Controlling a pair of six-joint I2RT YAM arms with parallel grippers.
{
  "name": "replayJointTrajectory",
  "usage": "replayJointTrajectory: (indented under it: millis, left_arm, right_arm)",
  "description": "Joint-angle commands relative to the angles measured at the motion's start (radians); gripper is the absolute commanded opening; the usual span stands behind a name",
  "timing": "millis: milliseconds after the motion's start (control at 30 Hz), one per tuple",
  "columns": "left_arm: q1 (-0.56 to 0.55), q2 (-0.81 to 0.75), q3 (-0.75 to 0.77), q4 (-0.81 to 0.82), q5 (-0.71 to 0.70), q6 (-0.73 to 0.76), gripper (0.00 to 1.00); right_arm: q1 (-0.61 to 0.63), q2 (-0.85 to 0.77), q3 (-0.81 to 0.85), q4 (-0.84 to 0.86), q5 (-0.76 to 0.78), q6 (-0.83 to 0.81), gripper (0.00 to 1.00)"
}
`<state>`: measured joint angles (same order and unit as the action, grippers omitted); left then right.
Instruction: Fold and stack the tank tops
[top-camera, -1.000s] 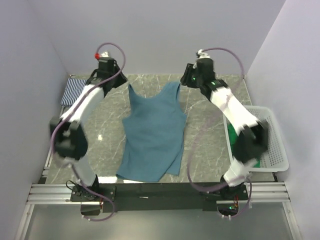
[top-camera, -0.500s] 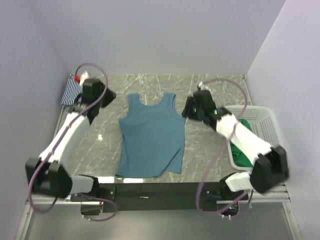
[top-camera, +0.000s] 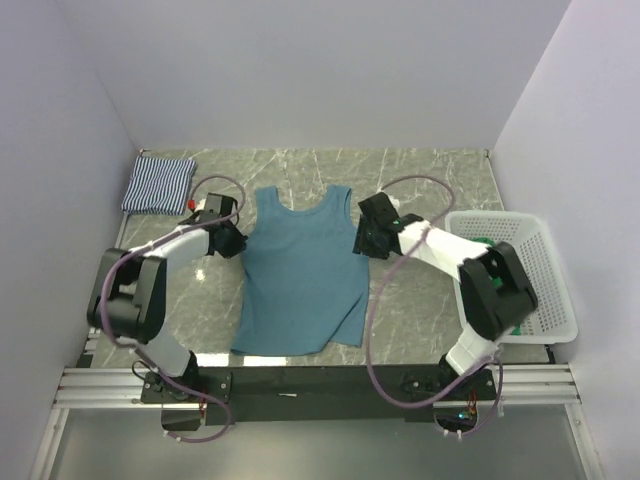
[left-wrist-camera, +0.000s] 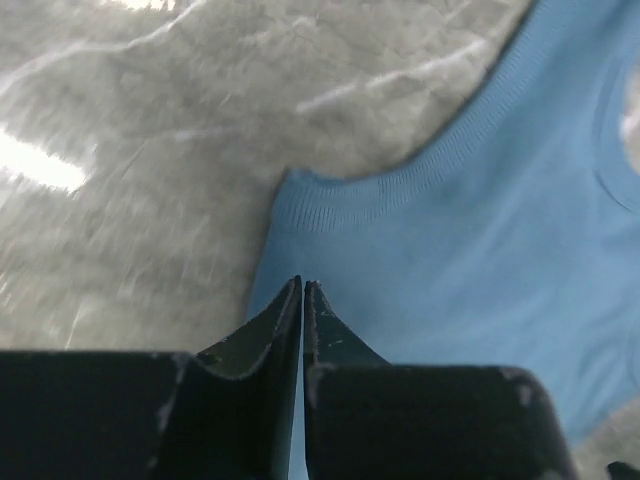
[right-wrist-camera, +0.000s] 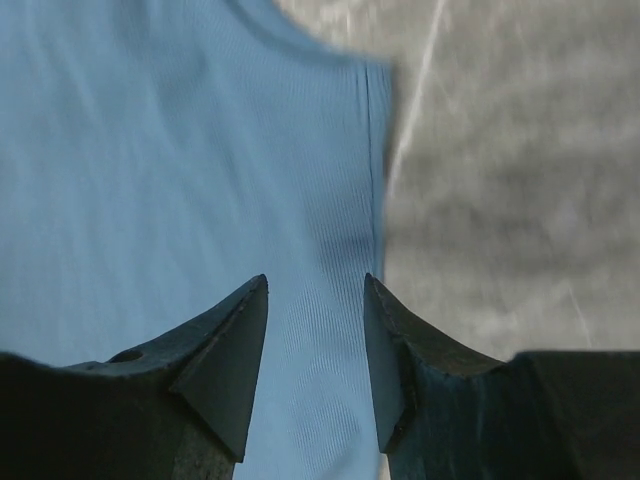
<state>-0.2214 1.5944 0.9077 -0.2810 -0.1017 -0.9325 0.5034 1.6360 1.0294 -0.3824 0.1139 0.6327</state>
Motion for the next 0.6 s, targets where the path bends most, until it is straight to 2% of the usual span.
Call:
replayJointTrajectory:
  millis: [0,100,300,333,400,567]
  left_arm:
    - [-0.006,0.086,0.111,0.02,-0.016,0.046,0.1]
    - [-0.007,0.163,0.177,-0.017,-0.059,0.073,0.1]
    - [-0.007,0.303,0.324,-0.089,-0.122,0.089,0.09]
    - [-0.006,0.318,0.345,-0.105,-0.125,0.093,0.09]
    - [-0.006,0.374,0.417,-0.127,-0.138,0.1,0.09]
    - [0.016,0.487,0.574,-0.184,-0.13,0.103,0.11]
  right_arm:
    - [-0.016,0.108,0.125,-0.032,0.076,0.015,0.5]
    - [-0.026,0.202,0.21,-0.071,0.121,0.012,0.49]
    - [-0.057,0.378,0.397,-0.168,0.161,-0.021,0.33]
    - [-0.066,0.407,0.417,-0.176,0.161,-0.025,0.26]
    - [-0.092,0.433,0.471,-0.199,0.156,-0.037,0.2]
    - [-0.163,0.559,0.671,-0.272,0.127,-0.071,0.21]
